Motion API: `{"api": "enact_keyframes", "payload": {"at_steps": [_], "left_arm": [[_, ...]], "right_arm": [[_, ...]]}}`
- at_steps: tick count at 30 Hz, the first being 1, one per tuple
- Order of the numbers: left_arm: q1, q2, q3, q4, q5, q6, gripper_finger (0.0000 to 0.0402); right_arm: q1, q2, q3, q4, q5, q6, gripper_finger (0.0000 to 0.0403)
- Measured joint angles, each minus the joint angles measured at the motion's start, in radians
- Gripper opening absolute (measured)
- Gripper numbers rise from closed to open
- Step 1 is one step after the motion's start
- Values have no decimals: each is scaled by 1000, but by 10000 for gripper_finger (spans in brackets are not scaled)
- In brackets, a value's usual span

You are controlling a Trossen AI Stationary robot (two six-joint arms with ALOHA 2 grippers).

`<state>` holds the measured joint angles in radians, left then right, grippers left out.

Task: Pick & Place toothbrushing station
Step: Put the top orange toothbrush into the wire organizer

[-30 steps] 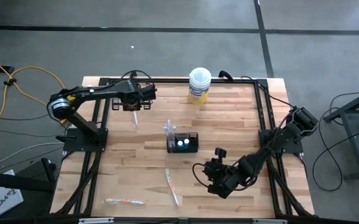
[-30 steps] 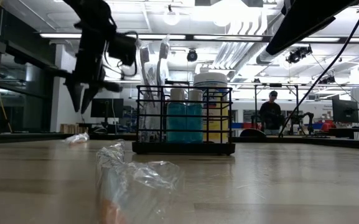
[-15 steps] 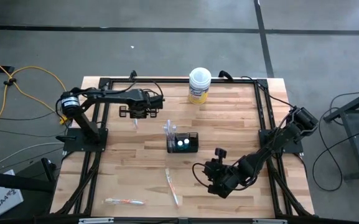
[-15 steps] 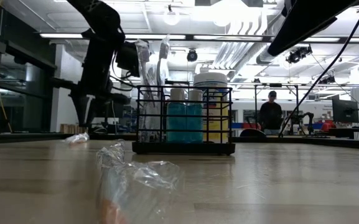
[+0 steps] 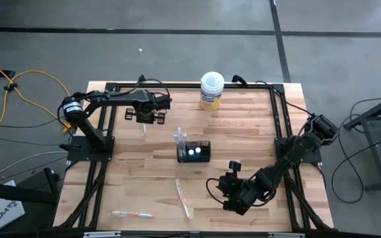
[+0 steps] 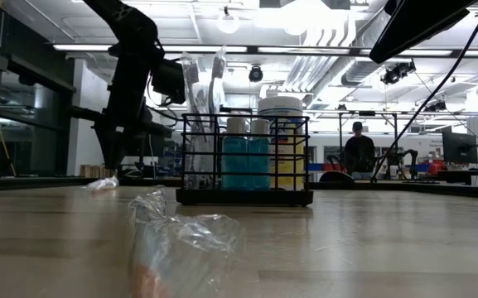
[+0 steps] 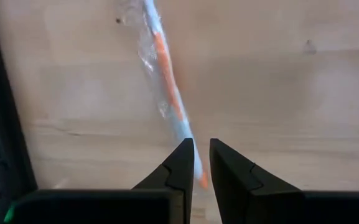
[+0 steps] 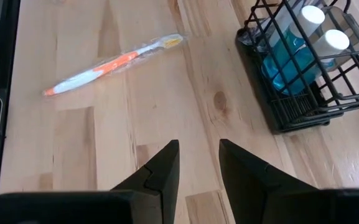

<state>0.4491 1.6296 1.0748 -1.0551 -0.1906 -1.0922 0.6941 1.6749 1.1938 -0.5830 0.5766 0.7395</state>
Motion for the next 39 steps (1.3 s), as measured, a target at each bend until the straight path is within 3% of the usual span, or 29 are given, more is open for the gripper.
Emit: {"api": "enact_keyframes", "payload": {"at_steps": [4,15,29,39], "left_arm": [[22,-11,0,-1,1,-3,42],[-50,-12,0,16,3,-13,42],[-98,-12,0,13,-2,8,42],[-179,-12,0,13,-26,-12,42]], "right_arm": [[0,0,0,2,0,-1,105],[0,0,0,15,-3,-32,105],[-9,0,0,200,29,-30,105],[-54,0,0,303,-61,-29,105]]}}
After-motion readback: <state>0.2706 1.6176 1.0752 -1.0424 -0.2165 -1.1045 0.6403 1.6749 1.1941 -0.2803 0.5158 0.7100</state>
